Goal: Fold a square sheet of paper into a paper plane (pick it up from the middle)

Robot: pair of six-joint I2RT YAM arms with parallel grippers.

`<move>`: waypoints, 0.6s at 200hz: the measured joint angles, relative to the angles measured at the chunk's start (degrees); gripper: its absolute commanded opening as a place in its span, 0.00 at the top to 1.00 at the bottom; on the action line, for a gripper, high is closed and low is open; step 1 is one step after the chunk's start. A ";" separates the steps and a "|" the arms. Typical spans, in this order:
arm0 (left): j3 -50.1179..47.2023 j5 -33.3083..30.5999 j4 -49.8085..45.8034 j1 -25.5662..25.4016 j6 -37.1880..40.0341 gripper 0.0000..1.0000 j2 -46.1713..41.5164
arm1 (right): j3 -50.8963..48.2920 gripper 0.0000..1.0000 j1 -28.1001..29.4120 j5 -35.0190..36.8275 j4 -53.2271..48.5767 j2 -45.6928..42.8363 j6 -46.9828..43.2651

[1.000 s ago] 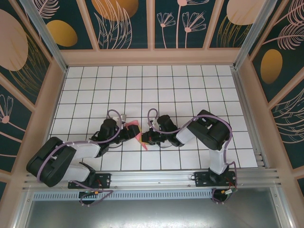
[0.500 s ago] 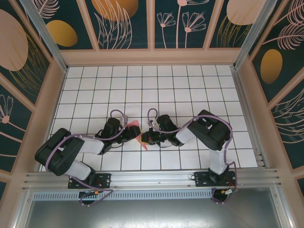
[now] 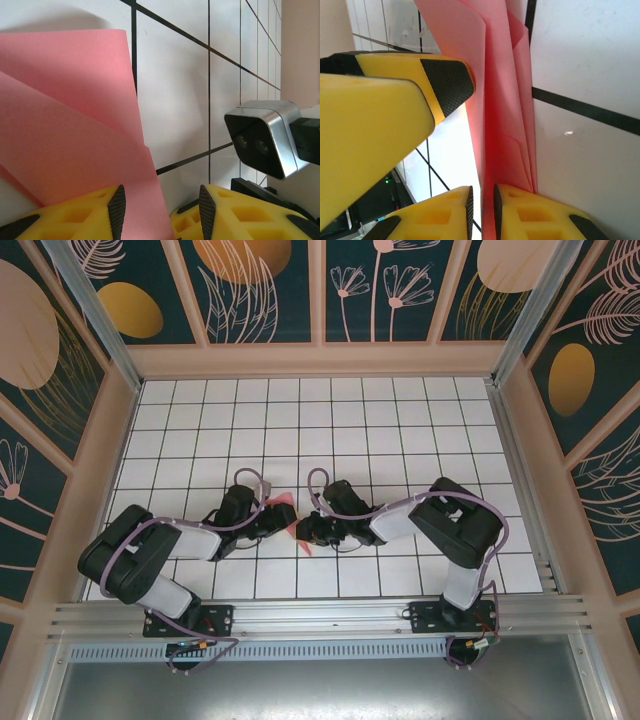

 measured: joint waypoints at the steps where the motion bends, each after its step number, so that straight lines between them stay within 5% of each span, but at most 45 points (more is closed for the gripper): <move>1: 0.02 0.02 0.00 0.00 0.00 0.55 0.02 | 0.00 0.78 0.00 0.07 -0.07 -0.04 -0.04; 41: 0.31 0.31 -0.11 0.07 0.02 0.55 0.35 | 0.76 0.80 0.87 2.21 -4.31 -1.25 -1.86; 80: 0.79 0.42 -0.61 0.07 0.04 0.56 0.63 | 0.98 0.96 1.40 4.42 -6.93 -1.75 -2.97; 120: 1.07 0.52 -1.03 0.07 0.07 0.56 0.79 | 0.94 0.82 1.73 4.96 -7.30 -2.19 -3.21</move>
